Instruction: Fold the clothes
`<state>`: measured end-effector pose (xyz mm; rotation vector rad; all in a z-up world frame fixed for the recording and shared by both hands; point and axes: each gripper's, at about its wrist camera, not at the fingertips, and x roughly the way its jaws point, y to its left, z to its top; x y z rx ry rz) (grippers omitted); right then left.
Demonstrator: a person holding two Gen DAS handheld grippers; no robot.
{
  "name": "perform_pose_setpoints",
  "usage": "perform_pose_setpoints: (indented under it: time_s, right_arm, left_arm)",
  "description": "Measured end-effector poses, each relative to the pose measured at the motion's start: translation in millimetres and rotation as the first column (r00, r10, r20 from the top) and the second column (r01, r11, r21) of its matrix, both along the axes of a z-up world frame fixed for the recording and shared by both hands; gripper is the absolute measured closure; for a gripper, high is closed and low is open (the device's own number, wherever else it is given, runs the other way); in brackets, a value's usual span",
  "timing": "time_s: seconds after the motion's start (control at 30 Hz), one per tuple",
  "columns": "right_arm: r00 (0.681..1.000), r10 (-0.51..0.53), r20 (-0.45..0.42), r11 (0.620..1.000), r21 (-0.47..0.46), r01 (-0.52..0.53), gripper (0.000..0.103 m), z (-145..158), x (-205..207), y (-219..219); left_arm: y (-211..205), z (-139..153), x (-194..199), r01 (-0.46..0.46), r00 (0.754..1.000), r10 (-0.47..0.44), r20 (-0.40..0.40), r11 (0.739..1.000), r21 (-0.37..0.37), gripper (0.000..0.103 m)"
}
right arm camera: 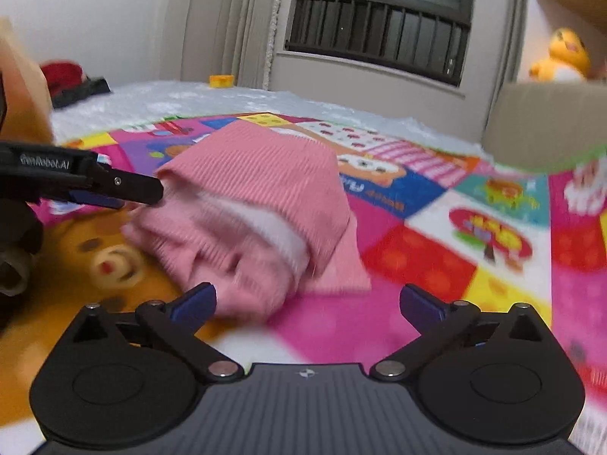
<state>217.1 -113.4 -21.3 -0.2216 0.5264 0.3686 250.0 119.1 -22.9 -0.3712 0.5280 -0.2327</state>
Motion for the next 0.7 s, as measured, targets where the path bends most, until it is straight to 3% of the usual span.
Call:
perform_pose_setpoints:
  time_s: [0.17, 0.33, 0.47, 0.57, 0.63, 0.7]
  right_arm:
    - [1.000, -0.029, -0.006, 0.998, 0.048, 0.030, 0.000, -1.5, -37.9, -23.9]
    - [0.995, -0.096, 0.006, 0.988, 0.121, 0.094, 0.000, -8.1, -64.5, -43.0]
    - [0.987, -0.163, -0.001, 0.965, 0.206, 0.160, 0.000, -8.5, -64.5, -58.3]
    - [0.987, -0.161, -0.021, 0.965, 0.206, 0.162, 0.000, -10.4, -60.1, -58.6]
    - [0.987, -0.162, -0.013, 0.966, 0.200, 0.161, 0.000, -10.7, -61.5, -57.8]
    - [0.987, -0.163, -0.006, 0.968, 0.194, 0.161, 0.000, -11.0, -62.9, -56.9]
  left_arm:
    - [-19.0, 6.8, -56.9, -0.076, 0.997, 0.074, 0.035, 0.995, 0.070, 0.000]
    - [-52.9, 3.3, -98.9, -0.081, 0.996, 0.084, -0.007, 0.979, 0.185, 0.000]
    - [-72.3, -3.8, -115.1, -0.085, 0.996, 0.087, 0.006, 0.946, 0.312, 0.000]
    - [-83.9, -7.6, -125.5, -0.130, 0.991, 0.109, 0.076, 0.911, 0.391, 0.000]
    - [-85.7, -8.5, -127.3, -0.161, 0.987, 0.134, 0.093, 0.900, 0.405, 0.000]
    - [-78.8, -8.9, -125.9, -0.159, 0.987, 0.141, 0.074, 0.918, 0.364, 0.000]
